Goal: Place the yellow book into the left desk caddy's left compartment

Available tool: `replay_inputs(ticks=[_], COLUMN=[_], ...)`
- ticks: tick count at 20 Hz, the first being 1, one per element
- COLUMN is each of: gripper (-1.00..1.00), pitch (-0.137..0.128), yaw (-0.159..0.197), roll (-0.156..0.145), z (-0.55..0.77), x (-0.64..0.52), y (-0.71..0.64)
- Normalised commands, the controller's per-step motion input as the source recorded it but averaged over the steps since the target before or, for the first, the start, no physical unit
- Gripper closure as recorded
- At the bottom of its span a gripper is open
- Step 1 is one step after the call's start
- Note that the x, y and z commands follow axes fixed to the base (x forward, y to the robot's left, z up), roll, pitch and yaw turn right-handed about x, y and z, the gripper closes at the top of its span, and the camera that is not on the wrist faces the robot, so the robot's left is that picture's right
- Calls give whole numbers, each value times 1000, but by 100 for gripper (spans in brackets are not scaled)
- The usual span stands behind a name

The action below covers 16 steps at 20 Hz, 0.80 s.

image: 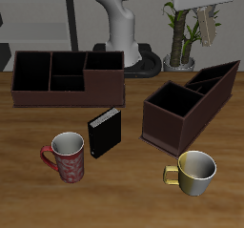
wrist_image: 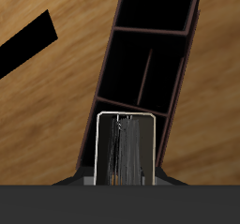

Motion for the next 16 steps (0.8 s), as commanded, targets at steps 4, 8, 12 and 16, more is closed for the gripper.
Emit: replay_inputs(ticks=[4, 8, 12, 16], gripper=[100, 100, 100, 100], pitch=[-10, -3, -6, 31], yaw=[-2, -8, 1, -16], roll=[-41, -39, -4, -10], z=[-90, -41, -83, -171], x=[54, 122, 95, 87], y=[30, 31, 23, -2])
